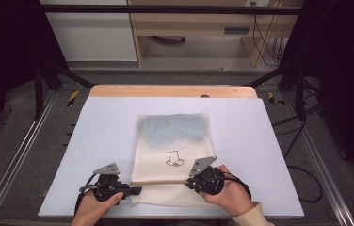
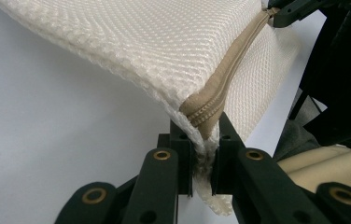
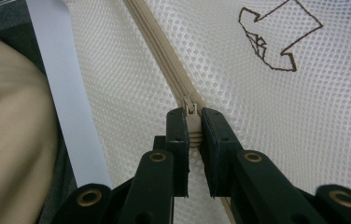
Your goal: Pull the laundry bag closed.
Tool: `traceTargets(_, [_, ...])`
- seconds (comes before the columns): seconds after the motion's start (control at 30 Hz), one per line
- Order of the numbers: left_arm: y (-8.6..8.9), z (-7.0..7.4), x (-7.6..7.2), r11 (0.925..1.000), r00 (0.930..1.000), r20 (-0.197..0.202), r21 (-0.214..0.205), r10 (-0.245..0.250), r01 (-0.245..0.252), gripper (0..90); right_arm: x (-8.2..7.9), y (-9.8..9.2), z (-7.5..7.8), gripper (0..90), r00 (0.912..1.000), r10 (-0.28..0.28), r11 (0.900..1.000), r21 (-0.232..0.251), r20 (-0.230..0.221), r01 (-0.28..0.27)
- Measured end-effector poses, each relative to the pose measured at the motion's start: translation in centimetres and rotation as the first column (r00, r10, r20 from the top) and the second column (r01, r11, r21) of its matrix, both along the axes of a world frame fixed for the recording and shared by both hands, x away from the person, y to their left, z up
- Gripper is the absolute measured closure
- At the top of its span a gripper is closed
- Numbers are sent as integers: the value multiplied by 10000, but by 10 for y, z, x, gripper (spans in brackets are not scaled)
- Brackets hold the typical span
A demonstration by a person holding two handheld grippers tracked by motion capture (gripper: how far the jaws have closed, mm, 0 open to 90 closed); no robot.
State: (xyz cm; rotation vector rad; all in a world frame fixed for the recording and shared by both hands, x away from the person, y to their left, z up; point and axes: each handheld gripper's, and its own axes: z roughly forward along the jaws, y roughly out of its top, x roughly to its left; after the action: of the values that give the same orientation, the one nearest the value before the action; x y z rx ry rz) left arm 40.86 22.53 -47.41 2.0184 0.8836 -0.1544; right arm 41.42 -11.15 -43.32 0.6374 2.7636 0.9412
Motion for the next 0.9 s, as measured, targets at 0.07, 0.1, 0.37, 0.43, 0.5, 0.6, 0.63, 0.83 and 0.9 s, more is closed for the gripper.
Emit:
traceTargets(0.07, [0, 0, 0, 10000, 10000, 1, -1, -3, 3, 819, 0, -1, 0, 821, 10000, -18, 10000, 36, 9, 18])
traceTargets(0.1, [0, 0, 0, 10000, 10000, 8, 22, 12, -12, 819, 0, -2, 0, 821, 10000, -27, 10000, -4, 21, 27])
traceTargets(0.37, [0, 0, 0, 10000, 10000, 10, 26, 7, -7, 819, -1, -5, -1, 821, 9999, -119, 9999, 69, 8, 119])
traceTargets(0.43, [0, 0, 0, 10000, 10000, 4, 32, -1, 1, 819, -2, -6, -1, 821, 9999, -138, 9999, 36, -38, 138])
traceTargets(0.5, [-1, 0, 0, 10000, 10000, 5, 28, -1, 1, 819, -2, -7, -2, 821, 9999, -128, 9999, 85, -21, 128])
traceTargets(0.6, [0, 0, 0, 10000, 10000, 3, 25, -8, 8, 819, -2, -7, -1, 821, 9999, -136, 9999, 99, -12, 136])
traceTargets(0.63, [0, 0, 0, 10000, 10000, 2, 21, -10, 10, 819, -2, -7, -1, 821, 9999, -117, 9999, 103, 9, 117])
traceTargets(0.83, [0, 0, 0, 10000, 10000, -1, 17, -7, 7, 819, -3, -10, -1, 821, 9998, -219, 9997, 89, -5, 219])
traceTargets(0.9, [0, 0, 0, 10000, 10000, 13, 17, -8, 8, 819, -3, -11, -1, 821, 9998, -219, 9997, 100, -17, 219])
